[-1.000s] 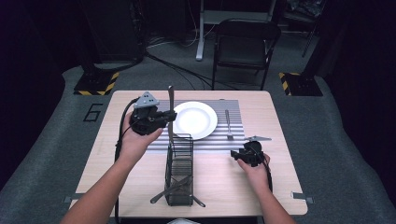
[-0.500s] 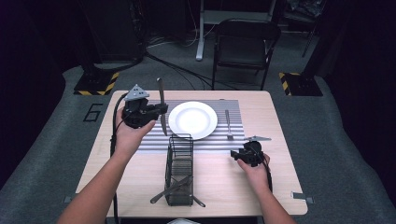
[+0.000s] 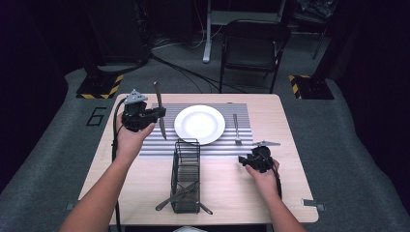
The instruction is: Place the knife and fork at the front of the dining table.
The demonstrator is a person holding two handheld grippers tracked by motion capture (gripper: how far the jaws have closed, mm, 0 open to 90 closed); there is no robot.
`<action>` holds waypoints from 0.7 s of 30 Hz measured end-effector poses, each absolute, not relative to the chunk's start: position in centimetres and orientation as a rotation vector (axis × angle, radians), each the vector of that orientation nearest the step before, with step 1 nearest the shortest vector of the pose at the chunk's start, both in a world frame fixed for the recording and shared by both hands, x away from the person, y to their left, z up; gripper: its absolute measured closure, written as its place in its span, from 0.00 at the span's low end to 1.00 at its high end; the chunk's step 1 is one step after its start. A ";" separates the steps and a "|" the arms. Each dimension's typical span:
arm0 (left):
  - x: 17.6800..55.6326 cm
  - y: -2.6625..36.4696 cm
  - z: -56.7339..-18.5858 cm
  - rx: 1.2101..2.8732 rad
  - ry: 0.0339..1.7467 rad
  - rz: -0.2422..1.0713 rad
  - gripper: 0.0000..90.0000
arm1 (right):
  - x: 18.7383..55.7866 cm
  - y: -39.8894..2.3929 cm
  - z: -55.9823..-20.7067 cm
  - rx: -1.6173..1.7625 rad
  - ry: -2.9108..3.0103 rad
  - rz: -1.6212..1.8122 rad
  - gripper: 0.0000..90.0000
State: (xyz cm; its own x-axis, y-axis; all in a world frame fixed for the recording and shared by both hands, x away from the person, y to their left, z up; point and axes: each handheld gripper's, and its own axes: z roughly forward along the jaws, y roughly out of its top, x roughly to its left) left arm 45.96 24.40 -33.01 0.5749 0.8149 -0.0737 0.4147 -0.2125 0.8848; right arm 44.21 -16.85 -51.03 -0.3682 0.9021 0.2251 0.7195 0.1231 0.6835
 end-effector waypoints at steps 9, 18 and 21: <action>46.8 25.8 -34.7 1.789 1.067 0.523 0.92 | 44.2 -16.8 -51.1 1.601 2.162 1.084 0.59; 47.6 26.7 -37.1 1.774 1.126 0.542 0.92 | 44.3 -16.9 -51.3 1.627 2.164 1.097 0.59; 47.6 27.0 -37.8 1.774 1.137 0.546 0.92 | 44.4 -17.0 -51.3 1.618 2.162 1.102 0.59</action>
